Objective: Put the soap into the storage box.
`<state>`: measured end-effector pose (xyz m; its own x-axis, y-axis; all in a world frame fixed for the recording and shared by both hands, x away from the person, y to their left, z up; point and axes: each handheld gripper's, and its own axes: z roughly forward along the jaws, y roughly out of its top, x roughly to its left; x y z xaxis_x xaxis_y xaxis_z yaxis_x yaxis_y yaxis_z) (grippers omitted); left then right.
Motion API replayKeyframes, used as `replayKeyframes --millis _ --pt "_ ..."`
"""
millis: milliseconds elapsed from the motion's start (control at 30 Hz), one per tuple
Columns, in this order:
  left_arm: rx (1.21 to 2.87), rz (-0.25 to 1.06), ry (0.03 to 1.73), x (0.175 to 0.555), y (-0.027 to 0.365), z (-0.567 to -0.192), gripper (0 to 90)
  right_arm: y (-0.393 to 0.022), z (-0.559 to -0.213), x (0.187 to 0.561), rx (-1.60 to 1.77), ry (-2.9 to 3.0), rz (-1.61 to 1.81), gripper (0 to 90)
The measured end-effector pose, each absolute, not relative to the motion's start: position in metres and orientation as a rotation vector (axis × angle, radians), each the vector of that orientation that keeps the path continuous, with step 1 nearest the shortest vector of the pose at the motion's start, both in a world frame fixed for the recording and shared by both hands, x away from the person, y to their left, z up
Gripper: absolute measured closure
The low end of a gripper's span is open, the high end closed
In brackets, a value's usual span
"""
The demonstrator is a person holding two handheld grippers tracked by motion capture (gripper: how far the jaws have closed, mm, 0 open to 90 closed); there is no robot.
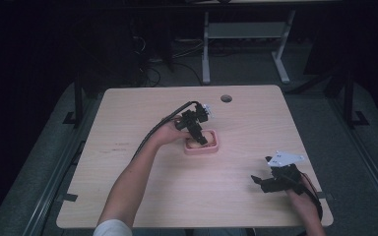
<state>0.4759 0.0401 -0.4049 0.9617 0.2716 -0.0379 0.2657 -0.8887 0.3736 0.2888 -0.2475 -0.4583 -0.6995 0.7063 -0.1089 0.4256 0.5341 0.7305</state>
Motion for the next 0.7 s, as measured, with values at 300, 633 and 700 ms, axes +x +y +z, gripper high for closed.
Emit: replayKeyframes --millis 300,633,700 --pt "2.761 0.019 0.366 0.471 0.042 -0.401 29.7 -0.247 -0.458 0.289 0.925 2.384 0.975 13.8" --pt "2.784 0.024 0.341 0.457 0.043 -0.396 25.9 -0.245 -0.459 0.289 0.935 2.38 0.978 13.8" --pt "2.781 0.031 0.336 0.454 0.044 -0.397 25.9 -0.244 -0.458 0.289 0.931 2.388 0.97 13.8"
